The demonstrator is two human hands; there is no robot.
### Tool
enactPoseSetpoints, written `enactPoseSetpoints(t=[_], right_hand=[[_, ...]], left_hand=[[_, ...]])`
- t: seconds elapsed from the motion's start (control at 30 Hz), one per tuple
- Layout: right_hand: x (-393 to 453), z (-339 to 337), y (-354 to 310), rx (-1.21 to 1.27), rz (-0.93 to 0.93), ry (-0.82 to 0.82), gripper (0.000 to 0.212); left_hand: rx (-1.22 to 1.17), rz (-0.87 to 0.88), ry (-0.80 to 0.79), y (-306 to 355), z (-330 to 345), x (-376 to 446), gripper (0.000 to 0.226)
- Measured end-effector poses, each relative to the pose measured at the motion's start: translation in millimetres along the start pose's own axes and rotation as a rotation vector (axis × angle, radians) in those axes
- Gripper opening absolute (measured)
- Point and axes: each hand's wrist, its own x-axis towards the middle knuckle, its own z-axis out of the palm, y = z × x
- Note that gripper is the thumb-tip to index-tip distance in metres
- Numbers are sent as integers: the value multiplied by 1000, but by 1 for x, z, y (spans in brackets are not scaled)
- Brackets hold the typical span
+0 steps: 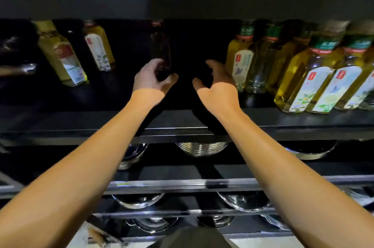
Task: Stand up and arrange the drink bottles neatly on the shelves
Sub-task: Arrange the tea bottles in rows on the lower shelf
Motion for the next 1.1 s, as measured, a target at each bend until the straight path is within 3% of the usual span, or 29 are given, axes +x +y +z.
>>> enactPoseSetpoints(t=[0.17, 0.3, 0.4, 0.6, 0.83, 1.1], right_hand=[[32, 59, -32, -61, -49, -104, 65], [58, 97, -43, -7, -18, -122, 59], [82, 122, -44, 54, 61, -105, 73], [125, 147, -43, 85, 245, -136, 91], [159, 156, -48, 277, 363, -259, 100], [159, 166, -49, 69, 343, -260, 98]], left_hand=[[91, -127, 203, -67, -71, -2, 59], [114, -224, 331, -109, -119, 7, 64], [124, -235, 410, -133, -145, 23, 74], [74, -236, 421, -153, -156, 57, 62], [16, -227, 426, -162, -136, 78, 69], [47, -394, 414, -173, -126, 96, 81]])
